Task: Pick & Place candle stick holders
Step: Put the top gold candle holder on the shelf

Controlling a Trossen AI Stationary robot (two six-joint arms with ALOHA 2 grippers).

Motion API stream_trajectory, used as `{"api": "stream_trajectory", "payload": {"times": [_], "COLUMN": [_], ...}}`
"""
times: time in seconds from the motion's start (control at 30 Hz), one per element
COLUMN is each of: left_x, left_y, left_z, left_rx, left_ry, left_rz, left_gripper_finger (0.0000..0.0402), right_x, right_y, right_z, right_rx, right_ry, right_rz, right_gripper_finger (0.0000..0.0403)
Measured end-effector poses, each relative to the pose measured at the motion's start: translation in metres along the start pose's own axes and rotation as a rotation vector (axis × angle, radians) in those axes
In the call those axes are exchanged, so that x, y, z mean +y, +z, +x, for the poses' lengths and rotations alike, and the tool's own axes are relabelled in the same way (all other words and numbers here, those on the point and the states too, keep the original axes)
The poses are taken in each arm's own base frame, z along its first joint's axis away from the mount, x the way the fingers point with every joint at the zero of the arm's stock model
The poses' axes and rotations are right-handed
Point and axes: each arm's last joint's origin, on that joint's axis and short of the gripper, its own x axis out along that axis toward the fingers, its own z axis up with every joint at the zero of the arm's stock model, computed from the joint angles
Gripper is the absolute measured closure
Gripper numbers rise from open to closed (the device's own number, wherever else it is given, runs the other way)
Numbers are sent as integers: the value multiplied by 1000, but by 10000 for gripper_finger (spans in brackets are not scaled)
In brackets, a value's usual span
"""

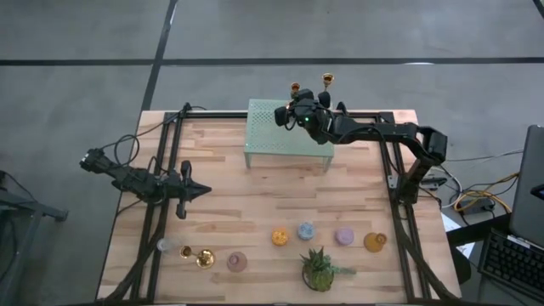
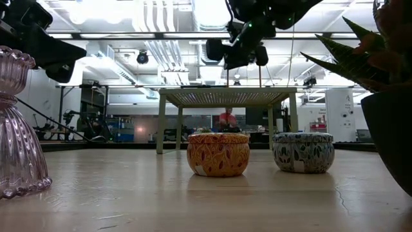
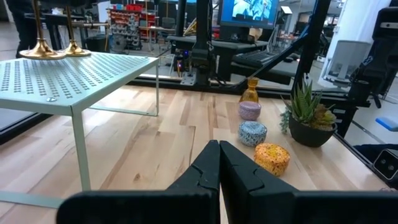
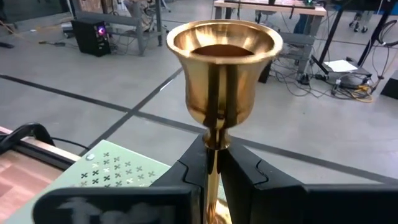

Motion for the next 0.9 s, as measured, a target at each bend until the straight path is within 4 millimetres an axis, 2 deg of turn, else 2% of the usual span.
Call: {"api": "stream_trajectory", "payload": {"times": [0.63, 0.9], "left_x": [0, 0], "left_y": [0, 0], "left_z": [0, 0], "left_rx": [0, 0], "left_ry": [-1, 0], "left_rz": [0, 0], "left_gripper_finger": [396, 396], "right_x": [-1, -2], "right_y": [-8, -13], "right_z": [2, 1], "right_rx": [18, 40], "right_ry": [-4, -1], "right_rz": [-19, -44], "right_gripper_finger": [374, 336]}}
